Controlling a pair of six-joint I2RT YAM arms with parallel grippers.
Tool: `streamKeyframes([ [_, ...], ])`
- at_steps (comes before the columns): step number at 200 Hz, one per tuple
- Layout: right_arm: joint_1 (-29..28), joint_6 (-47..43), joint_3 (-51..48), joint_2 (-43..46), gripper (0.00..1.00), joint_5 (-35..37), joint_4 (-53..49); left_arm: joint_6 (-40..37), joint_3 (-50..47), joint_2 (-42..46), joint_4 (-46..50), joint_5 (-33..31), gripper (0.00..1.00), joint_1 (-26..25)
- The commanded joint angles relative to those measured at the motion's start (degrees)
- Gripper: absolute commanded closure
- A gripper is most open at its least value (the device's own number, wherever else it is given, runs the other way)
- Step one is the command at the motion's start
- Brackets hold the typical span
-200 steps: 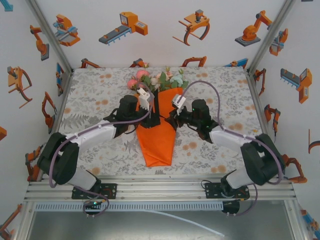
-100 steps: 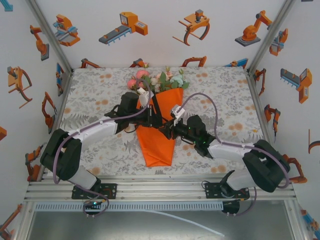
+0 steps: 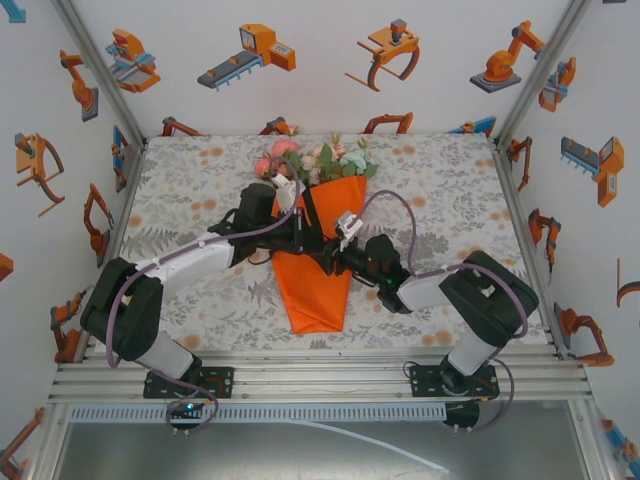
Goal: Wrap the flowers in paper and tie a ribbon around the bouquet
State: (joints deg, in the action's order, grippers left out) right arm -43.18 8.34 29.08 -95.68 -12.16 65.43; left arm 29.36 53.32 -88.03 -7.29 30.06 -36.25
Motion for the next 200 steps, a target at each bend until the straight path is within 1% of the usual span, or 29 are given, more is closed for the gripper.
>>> streamKeyframes([
  [1,-0.2,-2.4,0.2,-2.4,0.64,-1.0,14.0,1.5,1.0,1.3,-0.3,1.8,1.00,-0.5],
  [26,-0.2,-3.8,0.8,-2.4,0.66,0.5,14.1,2.2,0.8,1.0,-0.8,2.3,1.00,-0.4],
  [39,-0.2,-4.6,0.9,-2.0,0.71,1.5,14.1,2.7,0.7,0.9,-1.6,2.6,1.00,-0.4],
  [43,-0.2,-4.8,0.9,-2.0,0.73,1.5,14.1,2.8,0.7,0.9,-1.7,2.6,1.00,-0.4],
  [66,-0.2,-5.2,0.7,-2.0,0.95,1.1,14.0,2.1,0.6,1.4,-1.9,2.5,1.00,-0.2],
  [73,-0.2,-5.3,0.4,-2.2,1.00,1.1,14.0,1.1,0.5,1.9,-1.8,2.5,0.95,-0.3],
  [84,-0.2,-5.1,-0.2,-2.1,1.00,1.3,14.0,-1.1,0.3,3.2,-1.2,2.4,0.79,-0.1],
  [89,-0.2,-5.1,-0.6,-2.0,1.00,1.4,14.0,-2.1,0.0,4.1,-0.8,2.2,0.73,-0.1],
  [105,-0.2,-5.0,-1.8,-1.1,1.00,1.2,13.1,-6.7,-0.8,7.7,1.1,0.8,0.64,0.1],
  [124,-0.2,-5.2,-2.2,1.1,1.00,-0.4,8.2,-12.5,-1.1,12.3,5.2,-2.3,0.53,0.2],
  [139,-0.2,-5.4,-2.4,2.5,1.00,-0.3,5.0,-16.2,-2.0,15.6,6.8,-3.4,0.49,0.2],
  [159,-0.2,-5.7,-2.7,3.8,1.00,0.4,3.1,-18.9,-5.0,20.8,5.8,-5.7,0.48,0.2],
  [171,-0.2,-5.9,-2.6,4.5,1.00,0.0,1.5,-19.8,-7.5,23.9,4.4,-9.6,0.47,0.2],
  [181,-0.2,-6.0,-2.4,5.2,1.00,-0.7,0.0,-20.1,-9.0,25.6,4.4,-15.1,0.47,0.2],
  [189,-0.2,-6.2,-2.3,5.8,1.00,-1.0,-1.4,-20.0,-8.8,25.9,6.2,-19.0,0.46,0.5],
  [194,-0.2,-6.3,-2.1,6.4,1.00,-1.0,-2.6,-20.0,-8.1,25.5,7.9,-20.2,0.46,0.7],
  [200,-0.2,-6.5,-1.9,7.1,1.00,-1.0,-4.3,-20.1,-6.9,24.6,10.3,-20.0,0.46,0.9],
])
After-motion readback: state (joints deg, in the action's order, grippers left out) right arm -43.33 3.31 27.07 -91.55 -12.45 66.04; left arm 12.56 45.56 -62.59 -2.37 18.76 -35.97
